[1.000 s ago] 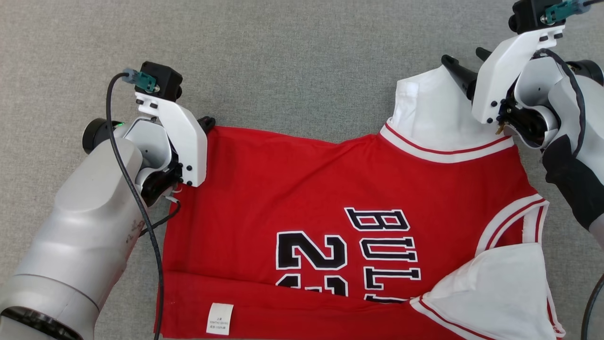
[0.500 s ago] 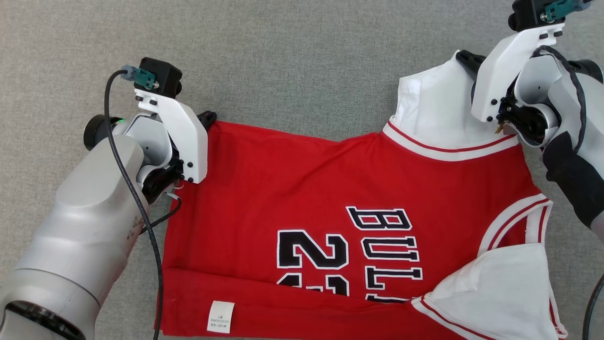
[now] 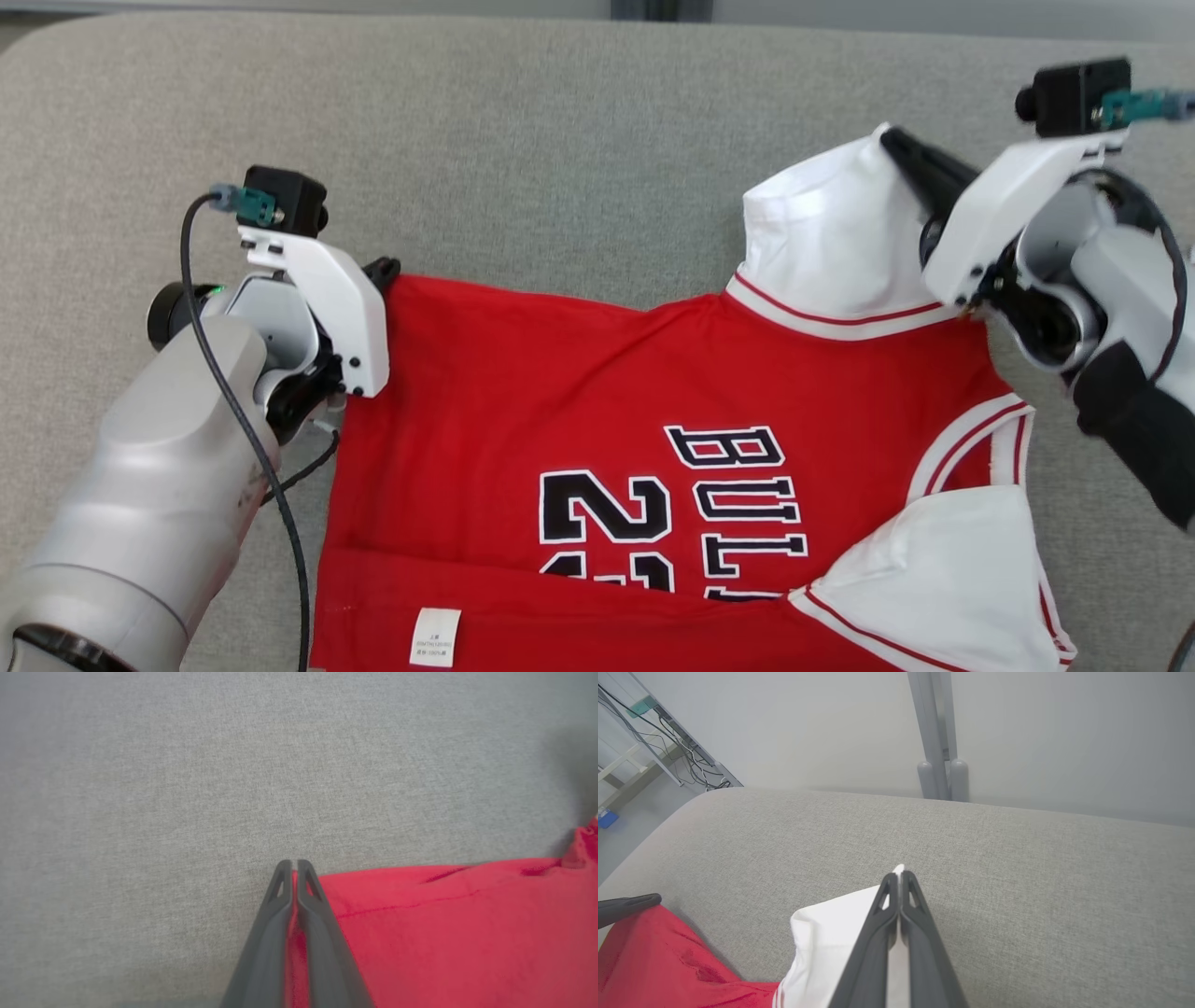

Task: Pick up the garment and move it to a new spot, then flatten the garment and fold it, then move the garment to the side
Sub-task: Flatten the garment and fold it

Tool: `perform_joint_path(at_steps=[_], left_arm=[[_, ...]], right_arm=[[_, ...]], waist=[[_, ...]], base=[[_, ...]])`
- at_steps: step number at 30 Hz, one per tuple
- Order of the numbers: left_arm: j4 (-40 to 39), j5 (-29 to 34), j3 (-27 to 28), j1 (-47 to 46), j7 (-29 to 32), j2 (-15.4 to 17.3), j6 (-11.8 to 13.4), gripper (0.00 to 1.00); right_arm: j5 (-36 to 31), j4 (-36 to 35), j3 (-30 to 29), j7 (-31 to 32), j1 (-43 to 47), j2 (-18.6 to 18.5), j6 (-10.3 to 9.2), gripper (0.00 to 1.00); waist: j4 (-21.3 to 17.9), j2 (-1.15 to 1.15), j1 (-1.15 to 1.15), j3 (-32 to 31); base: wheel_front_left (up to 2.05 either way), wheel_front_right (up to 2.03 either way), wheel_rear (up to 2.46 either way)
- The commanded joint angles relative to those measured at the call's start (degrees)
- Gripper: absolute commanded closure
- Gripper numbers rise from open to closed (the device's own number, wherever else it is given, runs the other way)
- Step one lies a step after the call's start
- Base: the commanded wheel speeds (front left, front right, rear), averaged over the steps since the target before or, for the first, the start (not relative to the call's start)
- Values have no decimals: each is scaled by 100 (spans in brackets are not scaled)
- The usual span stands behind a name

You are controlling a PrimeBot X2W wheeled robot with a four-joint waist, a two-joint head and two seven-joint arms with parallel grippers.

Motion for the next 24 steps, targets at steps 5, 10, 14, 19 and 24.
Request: perform_joint_path(at_steps=[5, 10, 14, 19, 24], left_arm=[[-27, -133, -88, 291, -135, 144, 8, 100], [-105, -218, -200, 597, -197, 283, 8, 100], [-206, -278, -311, 879, -205, 391, 8, 100], [-373, -298, -487, 1162, -109, 523, 8, 100], [-672, -307, -650, 1449, 10, 773, 8, 100]], right_arm=[[331, -571, 245, -288, 577, -368, 4, 100], [607, -935, 439, -399, 1048, -670, 4, 100], [845, -1177, 531, -378, 1390, -856, 4, 100], [1022, -1331, 624, -264, 1663, -1017, 4, 100], [1218, -1567, 709, -67, 1931, -1244, 4, 100]], waist=[[-112, 0, 0, -460], [-149, 0, 0, -849], [-176, 0, 0, -1169], [-206, 0, 0, -1409], [-214, 0, 0, -1575]], base=[[0, 0, 0], [0, 0, 0], [0, 0, 0], [0, 0, 0], [0, 0, 0]])
